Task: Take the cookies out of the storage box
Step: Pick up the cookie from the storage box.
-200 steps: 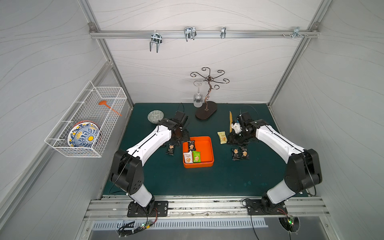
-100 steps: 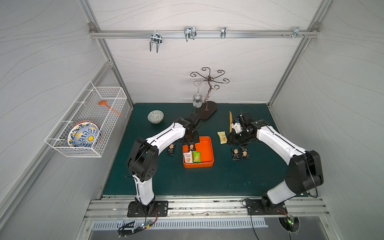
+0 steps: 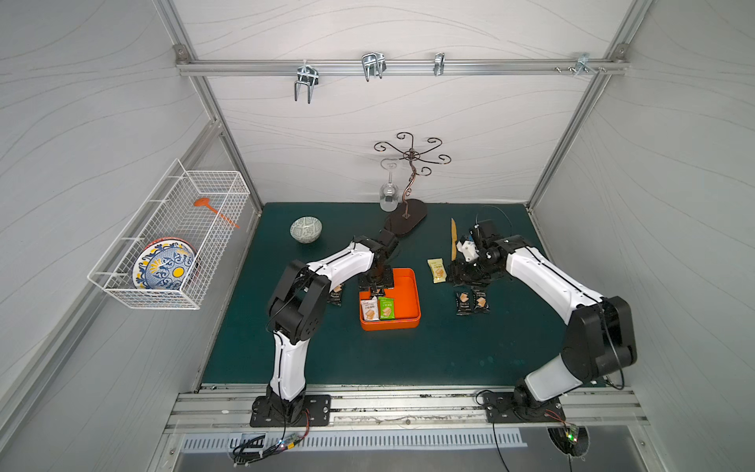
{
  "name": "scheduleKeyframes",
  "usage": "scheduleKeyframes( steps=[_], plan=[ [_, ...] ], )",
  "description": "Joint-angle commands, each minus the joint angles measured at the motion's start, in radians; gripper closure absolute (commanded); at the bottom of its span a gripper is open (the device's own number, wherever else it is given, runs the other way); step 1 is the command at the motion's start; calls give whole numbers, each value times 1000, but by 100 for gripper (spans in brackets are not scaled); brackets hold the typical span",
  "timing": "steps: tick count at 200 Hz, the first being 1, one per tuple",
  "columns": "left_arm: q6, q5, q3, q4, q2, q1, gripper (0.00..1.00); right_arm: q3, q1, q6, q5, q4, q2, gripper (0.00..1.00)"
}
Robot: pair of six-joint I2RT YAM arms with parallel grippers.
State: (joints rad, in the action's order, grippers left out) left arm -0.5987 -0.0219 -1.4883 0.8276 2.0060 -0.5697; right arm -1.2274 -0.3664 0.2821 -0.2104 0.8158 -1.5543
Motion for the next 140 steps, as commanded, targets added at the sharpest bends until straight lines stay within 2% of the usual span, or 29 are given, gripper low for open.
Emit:
scheduleKeyframes(
  steps=[1,29,115,140],
  plan=[
    [22,-5,-43,-8,29,-1,31,-12,6,0,-5,21,7,30],
    [27,-6,-41,-11,51,-1,31,-13,7,-2,3,19,9,17],
    [34,-3,-40,-37,90,1,36,-15,18,-10,5,22,6,17],
    [34,-1,-29,-44,92,1,40,-17,18,-10,0,24,3,17]
  ],
)
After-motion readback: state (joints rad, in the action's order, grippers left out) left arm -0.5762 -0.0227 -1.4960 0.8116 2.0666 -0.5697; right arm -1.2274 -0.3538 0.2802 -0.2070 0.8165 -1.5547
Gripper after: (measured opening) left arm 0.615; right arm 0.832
